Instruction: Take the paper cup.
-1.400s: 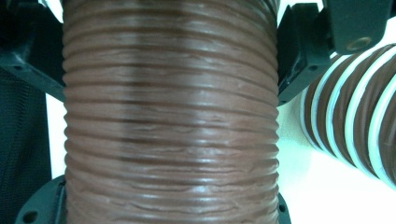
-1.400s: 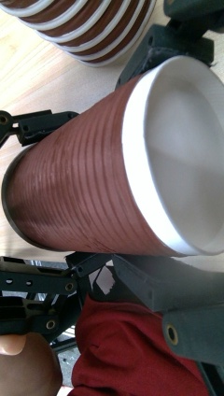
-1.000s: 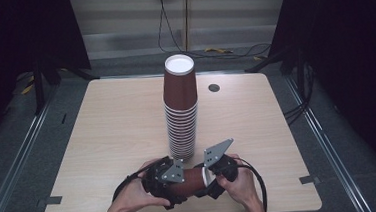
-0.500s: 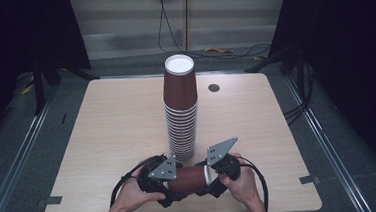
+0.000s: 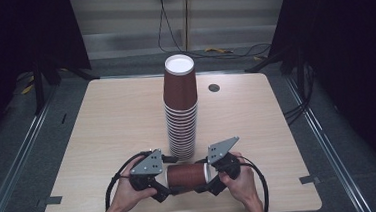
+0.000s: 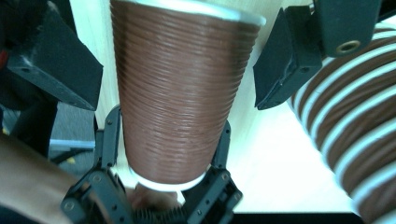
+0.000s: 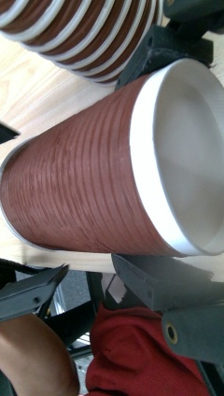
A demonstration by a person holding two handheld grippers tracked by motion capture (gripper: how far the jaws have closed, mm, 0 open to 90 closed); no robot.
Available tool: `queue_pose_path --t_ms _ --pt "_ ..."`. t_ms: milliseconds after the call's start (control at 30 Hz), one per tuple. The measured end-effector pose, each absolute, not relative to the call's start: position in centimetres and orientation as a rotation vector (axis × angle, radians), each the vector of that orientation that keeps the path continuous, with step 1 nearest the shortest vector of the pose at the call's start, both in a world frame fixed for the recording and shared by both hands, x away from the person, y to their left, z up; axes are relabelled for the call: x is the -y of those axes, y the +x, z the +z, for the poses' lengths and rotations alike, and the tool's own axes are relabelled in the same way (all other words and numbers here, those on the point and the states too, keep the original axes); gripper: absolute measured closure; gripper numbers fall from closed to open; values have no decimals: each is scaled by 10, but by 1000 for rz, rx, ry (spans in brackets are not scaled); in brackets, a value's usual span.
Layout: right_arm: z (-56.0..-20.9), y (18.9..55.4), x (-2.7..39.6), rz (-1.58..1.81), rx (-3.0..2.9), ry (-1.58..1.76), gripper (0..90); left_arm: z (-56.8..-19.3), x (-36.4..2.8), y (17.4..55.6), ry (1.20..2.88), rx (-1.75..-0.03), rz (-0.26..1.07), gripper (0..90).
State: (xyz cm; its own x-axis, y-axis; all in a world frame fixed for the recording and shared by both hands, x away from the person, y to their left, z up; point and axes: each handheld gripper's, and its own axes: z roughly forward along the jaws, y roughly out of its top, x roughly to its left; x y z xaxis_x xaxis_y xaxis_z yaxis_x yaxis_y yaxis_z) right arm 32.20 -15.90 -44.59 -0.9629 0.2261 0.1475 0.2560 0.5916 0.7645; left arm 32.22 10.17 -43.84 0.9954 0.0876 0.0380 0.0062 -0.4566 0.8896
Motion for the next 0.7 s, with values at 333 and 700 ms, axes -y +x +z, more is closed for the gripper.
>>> queue_pose_path --t_ms 333,700 --pt "-452 323 172 -1457 2726 -511 204 -445 -116 320 1946 -178 142 156" --pt "-462 322 180 -1590 2653 -580 203 -455 -128 321 1858 -286 153 157"
